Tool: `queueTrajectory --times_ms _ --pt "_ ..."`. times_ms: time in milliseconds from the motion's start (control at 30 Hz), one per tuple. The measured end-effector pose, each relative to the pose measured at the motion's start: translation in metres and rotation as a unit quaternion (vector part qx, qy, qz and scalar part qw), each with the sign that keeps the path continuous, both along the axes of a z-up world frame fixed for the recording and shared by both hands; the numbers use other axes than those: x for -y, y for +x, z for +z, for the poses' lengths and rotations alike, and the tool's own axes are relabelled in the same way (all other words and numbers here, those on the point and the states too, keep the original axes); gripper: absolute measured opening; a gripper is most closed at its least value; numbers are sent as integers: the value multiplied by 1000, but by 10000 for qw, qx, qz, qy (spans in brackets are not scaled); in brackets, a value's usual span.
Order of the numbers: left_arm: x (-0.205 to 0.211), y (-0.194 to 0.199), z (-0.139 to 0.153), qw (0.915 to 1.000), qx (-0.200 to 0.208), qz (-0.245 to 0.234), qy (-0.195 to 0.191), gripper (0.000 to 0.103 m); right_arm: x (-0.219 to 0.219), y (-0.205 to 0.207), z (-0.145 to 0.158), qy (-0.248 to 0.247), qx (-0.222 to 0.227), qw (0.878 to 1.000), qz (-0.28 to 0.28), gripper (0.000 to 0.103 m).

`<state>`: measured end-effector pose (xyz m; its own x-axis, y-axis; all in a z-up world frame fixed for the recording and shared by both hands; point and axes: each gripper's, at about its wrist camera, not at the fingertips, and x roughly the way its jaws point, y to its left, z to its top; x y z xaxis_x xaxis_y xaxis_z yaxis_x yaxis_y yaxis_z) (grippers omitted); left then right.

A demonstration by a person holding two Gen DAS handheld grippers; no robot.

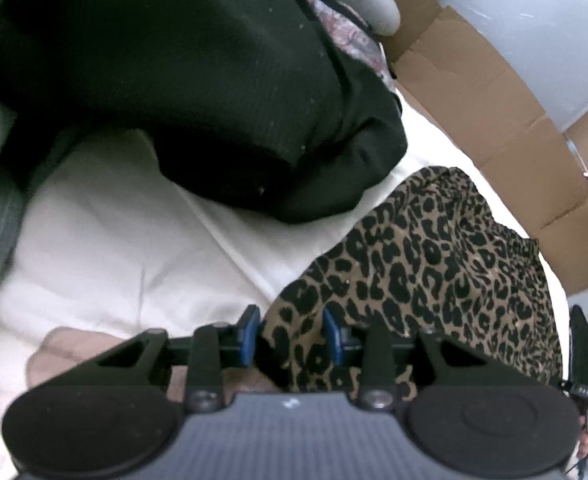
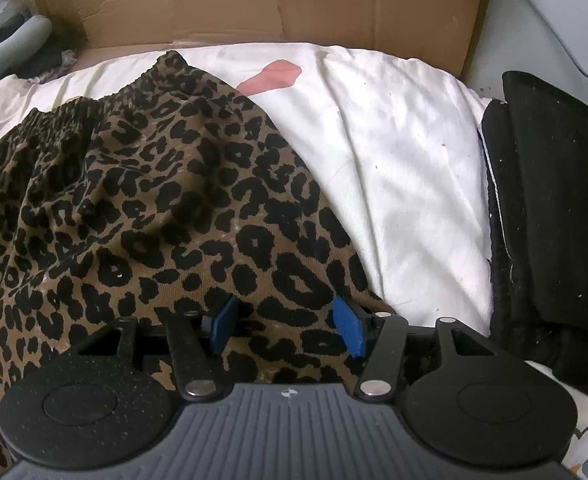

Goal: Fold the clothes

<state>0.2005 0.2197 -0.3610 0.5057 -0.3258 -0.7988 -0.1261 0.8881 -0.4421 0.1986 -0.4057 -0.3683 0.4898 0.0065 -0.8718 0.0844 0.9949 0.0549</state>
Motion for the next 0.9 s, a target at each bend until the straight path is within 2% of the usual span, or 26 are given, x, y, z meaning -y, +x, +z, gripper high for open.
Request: queueTrajectory --times_ms 200,233,300,333,367,533,700,900 --pt "0 -3 -5 9991 -82 -84 -408 37 3 4 0 151 -121 9998 -69 65" --pt "0 -5 -5 9992 -73 -103 -386 35 3 3 0 186 -123 9997 -76 65" --pt "-2 -9 -1 9994 -25 -77 -343 24 2 3 -1 190 -118 9997 -46 67" --pt "-4 -11 1 9990 17 -57 -438 18 1 2 -1 177 -113 9998 -29 67" --pt "-6 -13 3 9986 51 -37 -531 16 1 2 -1 174 -111 9998 -22 68" --pt "-11 -16 5 9978 86 29 -660 16 2 2 0 181 -110 9998 -33 68" --pt "-13 -11 -13 9979 -112 174 -612 20 2 1 0 188 -83 9998 -45 68" --pt "-14 -6 -22 9974 -125 166 -694 20 2 1 -1 202 -51 9998 -22 70"
